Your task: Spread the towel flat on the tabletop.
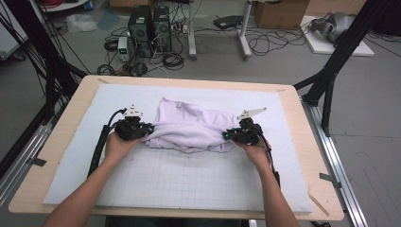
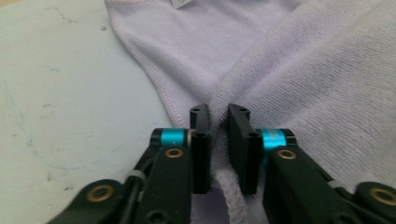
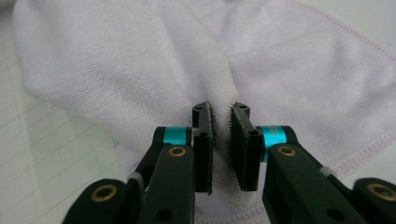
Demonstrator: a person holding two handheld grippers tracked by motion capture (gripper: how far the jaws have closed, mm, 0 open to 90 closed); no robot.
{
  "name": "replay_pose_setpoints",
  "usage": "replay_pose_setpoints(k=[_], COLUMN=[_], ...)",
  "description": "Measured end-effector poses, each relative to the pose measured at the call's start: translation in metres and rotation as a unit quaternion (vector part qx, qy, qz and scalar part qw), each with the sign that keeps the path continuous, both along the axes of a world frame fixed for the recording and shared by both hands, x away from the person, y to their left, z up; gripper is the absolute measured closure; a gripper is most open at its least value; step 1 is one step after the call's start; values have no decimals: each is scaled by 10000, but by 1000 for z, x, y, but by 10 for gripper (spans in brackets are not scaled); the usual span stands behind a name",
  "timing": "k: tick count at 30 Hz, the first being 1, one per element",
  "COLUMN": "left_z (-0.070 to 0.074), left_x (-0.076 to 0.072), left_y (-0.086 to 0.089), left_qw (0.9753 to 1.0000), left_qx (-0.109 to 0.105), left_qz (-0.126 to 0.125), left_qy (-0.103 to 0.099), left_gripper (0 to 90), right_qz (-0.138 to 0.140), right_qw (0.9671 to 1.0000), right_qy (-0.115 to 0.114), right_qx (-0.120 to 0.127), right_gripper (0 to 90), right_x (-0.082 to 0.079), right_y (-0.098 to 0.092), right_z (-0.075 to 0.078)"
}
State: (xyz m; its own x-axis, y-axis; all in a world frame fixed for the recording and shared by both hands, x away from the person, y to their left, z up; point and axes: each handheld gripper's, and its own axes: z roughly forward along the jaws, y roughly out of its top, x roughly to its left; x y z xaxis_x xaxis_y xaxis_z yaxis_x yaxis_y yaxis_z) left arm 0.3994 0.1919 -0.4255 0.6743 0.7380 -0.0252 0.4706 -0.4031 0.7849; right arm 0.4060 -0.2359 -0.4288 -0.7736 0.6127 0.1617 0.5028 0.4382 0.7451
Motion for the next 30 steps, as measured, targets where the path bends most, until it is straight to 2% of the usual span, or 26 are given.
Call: replay_pose_setpoints(k=[2,4,6,9,10,12,13,14,15,18,20,23,24,25,26,27,29,30], left_z=[5,17,21,32,35,38,38,37,35,27,22,16,15,13,12,11,10,11], left_x=[-3,-11,-14,-27,-32,-42,-46,-49,-53,-57,-55,-48,-45,-43,-41,-40,-40,-42], left_y=[5,16,19,27,29,31,31,31,29,22,16,7,3,0,-2,-4,-7,-7], left_qw=[10000,9997,9996,9992,9989,9985,9983,9980,9976,9967,9966,9971,9971,9972,9966,9964,9960,9959], left_qx=[-37,-202,-253,-294,-299,-272,-276,-284,-261,-172,-94,-59,-50,-69,-94,-62,3,31], left_qz=[7,45,42,-86,-159,-310,-384,-465,-545,-752,-778,-688,-678,-665,-741,-764,-833,-852], left_qy=[-34,-96,-140,-274,-313,-360,-353,-332,-329,-255,-250,-332,-329,-332,-344,-355,-319,-308], left_gripper=[717,622,612,560,546,513,500,471,471,436,413,400,403,509,509,636,800,828], right_qz=[4,-51,-53,-45,-8,101,219,395,395,680,823,919,918,853,853,854,896,972], right_qw=[10000,9997,9996,9984,9978,9977,9973,9959,9959,9931,9922,9920,9919,9918,9918,9917,9913,9908], right_qy=[-26,-221,-293,-540,-638,-638,-660,-789,-789,-936,-932,-861,-875,-950,-950,-957,-960,-943], right_qx=[-25,-27,10,147,176,223,248,210,210,201,75,-79,-112,-106,-106,-82,-59,-56], right_gripper=[728,660,646,605,587,549,539,517,517,472,439,410,410,430,430,467,607,688], right_x=[-2,-11,-14,-30,-35,-45,-50,-59,-59,-66,-65,-61,-59,-55,-55,-53,-49,-49], right_y=[-1,-5,-7,-12,-13,-12,-11,-4,-4,9,18,31,35,41,41,44,48,50], right_z=[2,13,17,29,33,39,41,45,45,43,36,23,20,15,15,13,11,10])
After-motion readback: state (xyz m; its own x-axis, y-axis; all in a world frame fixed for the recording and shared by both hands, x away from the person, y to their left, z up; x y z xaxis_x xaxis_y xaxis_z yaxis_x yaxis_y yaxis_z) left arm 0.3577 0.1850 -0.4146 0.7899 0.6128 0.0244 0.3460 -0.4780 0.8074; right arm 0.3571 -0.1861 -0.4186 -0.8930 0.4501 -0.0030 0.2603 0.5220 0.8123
